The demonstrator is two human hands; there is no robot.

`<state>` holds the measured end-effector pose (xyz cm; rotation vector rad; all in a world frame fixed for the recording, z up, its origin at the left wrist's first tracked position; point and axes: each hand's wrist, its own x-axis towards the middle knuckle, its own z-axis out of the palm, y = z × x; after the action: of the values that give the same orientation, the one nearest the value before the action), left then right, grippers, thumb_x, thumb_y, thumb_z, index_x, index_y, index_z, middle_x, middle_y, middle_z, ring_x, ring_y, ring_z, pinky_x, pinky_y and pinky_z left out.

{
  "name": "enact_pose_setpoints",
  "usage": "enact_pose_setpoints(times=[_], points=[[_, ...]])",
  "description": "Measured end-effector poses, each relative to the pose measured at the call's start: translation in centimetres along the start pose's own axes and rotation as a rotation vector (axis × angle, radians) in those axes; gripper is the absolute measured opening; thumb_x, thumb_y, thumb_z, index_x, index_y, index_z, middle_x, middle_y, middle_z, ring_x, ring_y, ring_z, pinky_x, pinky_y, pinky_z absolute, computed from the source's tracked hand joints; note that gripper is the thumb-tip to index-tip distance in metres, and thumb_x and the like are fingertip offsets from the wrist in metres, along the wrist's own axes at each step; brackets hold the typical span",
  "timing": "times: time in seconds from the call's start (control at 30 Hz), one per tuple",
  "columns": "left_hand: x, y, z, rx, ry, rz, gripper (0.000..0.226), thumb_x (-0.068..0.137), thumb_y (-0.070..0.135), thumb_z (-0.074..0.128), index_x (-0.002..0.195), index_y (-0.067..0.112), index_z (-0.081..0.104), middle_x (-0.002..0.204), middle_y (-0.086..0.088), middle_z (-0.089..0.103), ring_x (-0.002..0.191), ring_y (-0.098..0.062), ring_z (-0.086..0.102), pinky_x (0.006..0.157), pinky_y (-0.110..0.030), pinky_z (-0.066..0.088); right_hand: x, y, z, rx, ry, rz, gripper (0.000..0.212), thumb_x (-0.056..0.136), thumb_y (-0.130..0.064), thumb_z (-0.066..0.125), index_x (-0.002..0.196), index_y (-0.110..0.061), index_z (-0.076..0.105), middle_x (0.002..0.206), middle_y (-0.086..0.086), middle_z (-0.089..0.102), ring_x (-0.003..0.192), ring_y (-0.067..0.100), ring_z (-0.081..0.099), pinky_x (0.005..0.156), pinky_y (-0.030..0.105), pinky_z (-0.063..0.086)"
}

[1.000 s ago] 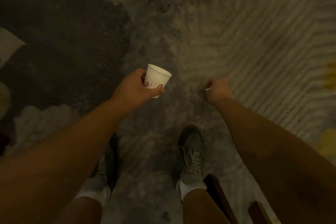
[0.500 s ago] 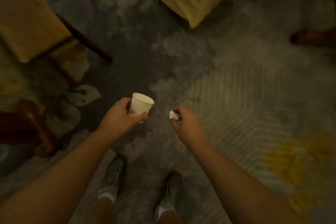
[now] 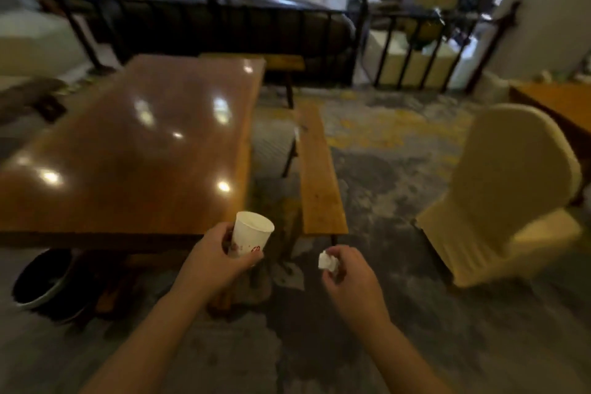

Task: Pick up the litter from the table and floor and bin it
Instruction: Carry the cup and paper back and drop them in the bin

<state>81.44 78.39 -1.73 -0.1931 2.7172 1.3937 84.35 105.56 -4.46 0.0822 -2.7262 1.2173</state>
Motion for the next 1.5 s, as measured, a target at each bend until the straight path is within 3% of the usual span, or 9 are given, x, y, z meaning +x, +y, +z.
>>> enact_pose_setpoints(times=[0.23,0.33,0.4,0.5,0.73,0.97,1.2,1.5], points=[[-9.2,-12.5,-22.5,0.033,0.284,-0.103,0.081,0.058,0.066,0.078,0.128,0.040,0.047,0.121,0.016,0.057,0.096,-0.005,0.055,0.072,-0.025,0.053,-2.1,-20.6,13.6,0.016,-0.212,-0.211,0.049,0.081,-0.024,0.076,0.097,-0.058,0.045,0.102,-0.029,0.056,0.091,-0.009,0.058,0.072,0.013,0.051],[-13.1,-18.9,-32.1,-0.009,0.386,-0.171,0.079,0.055,0.065,0.079,0.123,0.038,0.050,0.119,0.014,0.058,0.100,-0.009,0.058,0.078,-0.036,0.057,-3.3,-28.9,20.6,-0.003,-0.288,-0.310,0.048,0.080,-0.025,0.077,0.101,-0.054,0.046,0.101,-0.031,0.054,0.093,-0.011,0.056,0.072,0.010,0.049],[-15.6,-22.8,-37.5,-0.028,0.443,-0.204,0.073,0.059,0.061,0.081,0.120,0.036,0.052,0.117,0.011,0.061,0.099,-0.010,0.060,0.076,-0.035,0.057,-3.9,-33.8,24.8,0.002,-0.340,-0.371,0.046,0.080,-0.025,0.077,0.102,-0.052,0.047,0.100,-0.030,0.055,0.093,-0.011,0.056,0.072,0.012,0.051],[-18.9,-28.0,-43.8,-0.065,0.542,-0.270,0.072,0.062,0.057,0.084,0.122,0.030,0.054,0.112,0.007,0.063,0.090,-0.008,0.061,0.063,-0.025,0.053,-4.5,-39.8,30.6,0.015,-0.433,-0.435,0.042,0.081,-0.027,0.074,0.105,-0.050,0.049,0.102,-0.028,0.055,0.092,-0.009,0.056,0.073,0.017,0.053],[-22.6,-37.7,-53.2,-0.153,0.664,-0.381,0.073,0.065,0.049,0.084,0.126,0.026,0.053,0.107,0.010,0.059,0.088,-0.005,0.059,0.062,-0.023,0.051,-4.8,-50.2,42.9,0.011,-0.596,-0.530,0.041,0.082,-0.031,0.072,0.104,-0.054,0.047,0.101,-0.029,0.054,0.091,-0.010,0.055,0.067,0.014,0.047],[-18.8,-46.1,-61.1,-0.152,0.671,-0.462,0.073,0.064,0.054,0.084,0.124,0.026,0.054,0.108,0.010,0.062,0.086,-0.006,0.062,0.058,-0.018,0.049,-1.9,-57.9,56.5,0.015,-0.682,-0.578,0.036,0.083,-0.032,0.071,0.110,-0.047,0.051,0.104,-0.028,0.052,0.089,-0.008,0.055,0.067,0.013,0.046],[-9.3,-52.1,-74.1,-0.055,0.681,-0.463,0.068,0.065,0.056,0.083,0.122,0.029,0.055,0.103,0.016,0.060,0.083,-0.004,0.062,0.056,-0.017,0.045,5.8,-66.9,71.1,0.053,-0.682,-0.589,0.029,0.084,-0.028,0.069,0.107,-0.037,0.055,0.101,-0.019,0.054,0.083,-0.004,0.054,0.064,0.015,0.044],[4.9,-56.5,-88.3,-0.001,0.574,-0.334,0.064,0.066,0.052,0.083,0.119,0.028,0.056,0.105,0.012,0.061,0.085,-0.004,0.062,0.058,-0.018,0.044,15.5,-76.4,80.3,0.031,-0.564,-0.528,0.023,0.084,-0.025,0.069,0.104,-0.029,0.058,0.098,-0.014,0.053,0.079,0.006,0.054,0.068,0.026,0.048]])
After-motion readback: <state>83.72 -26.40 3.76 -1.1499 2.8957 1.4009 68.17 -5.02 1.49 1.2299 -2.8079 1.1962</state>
